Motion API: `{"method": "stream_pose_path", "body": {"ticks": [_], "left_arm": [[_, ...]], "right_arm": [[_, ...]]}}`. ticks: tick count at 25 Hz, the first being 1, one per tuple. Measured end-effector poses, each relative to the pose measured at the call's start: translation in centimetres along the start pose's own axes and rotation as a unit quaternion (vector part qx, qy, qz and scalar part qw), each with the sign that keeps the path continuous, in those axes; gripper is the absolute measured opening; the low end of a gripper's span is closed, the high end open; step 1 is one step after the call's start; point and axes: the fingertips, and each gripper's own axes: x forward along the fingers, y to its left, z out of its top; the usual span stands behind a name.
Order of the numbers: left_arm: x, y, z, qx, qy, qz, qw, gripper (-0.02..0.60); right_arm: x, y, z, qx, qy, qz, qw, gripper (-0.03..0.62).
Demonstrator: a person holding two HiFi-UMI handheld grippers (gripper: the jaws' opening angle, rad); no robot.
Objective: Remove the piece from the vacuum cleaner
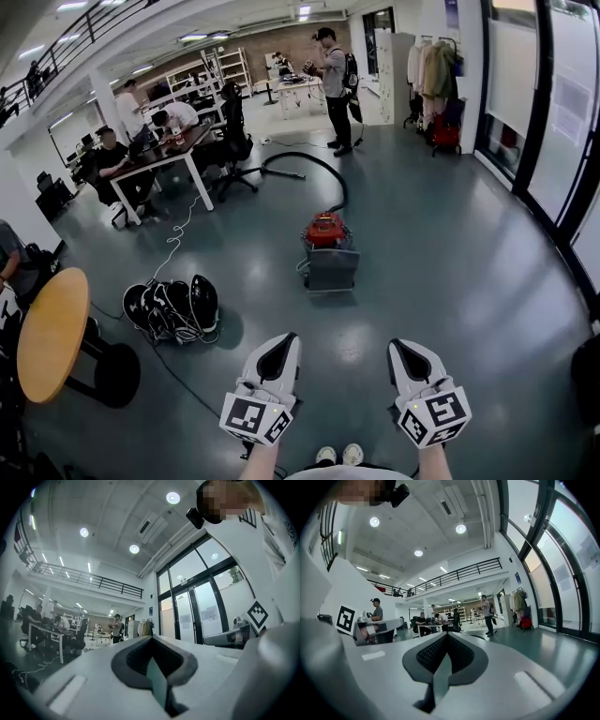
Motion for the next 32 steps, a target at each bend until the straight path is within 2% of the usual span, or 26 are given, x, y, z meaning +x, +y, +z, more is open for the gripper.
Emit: {"method": "stream_pose_path", "body": {"ticks": [6,13,15,21,26,32], "left_arm": [[0.7,-0.6,-0.8,-0.002,0.01,0.006,0.9999,0.005],[3.7,0.8,-3.1,-0.014,0.027,0.017,0.9994,0.005],[5.2,1.8,-4.0,-0.022,0.029,0.016,0.9992,0.005],[11.3,7.0,-6.3,-0.036,0.027,0.011,0.9989,0.005],[17.4,12.1,-7.4,-0.044,0.028,0.006,0.9986,0.005],[23.5,18.6,-8.4,-0.045,0.028,0.01,0.9986,0.005]], "right_arm": [[0.0,-1.4,-1.3,-0.006,0.016,0.009,1.0,0.026],[2.7,-2.2,-1.7,0.009,0.041,0.071,0.997,0.028],[4.3,-3.0,-1.9,0.012,0.039,0.077,0.996,0.027],[12.0,-5.7,-2.3,0.039,0.046,0.088,0.994,0.028],[19.6,-8.9,-1.0,0.057,0.023,0.075,0.995,0.028],[27.9,-11.1,-0.6,0.036,0.033,0.074,0.996,0.028]]}}
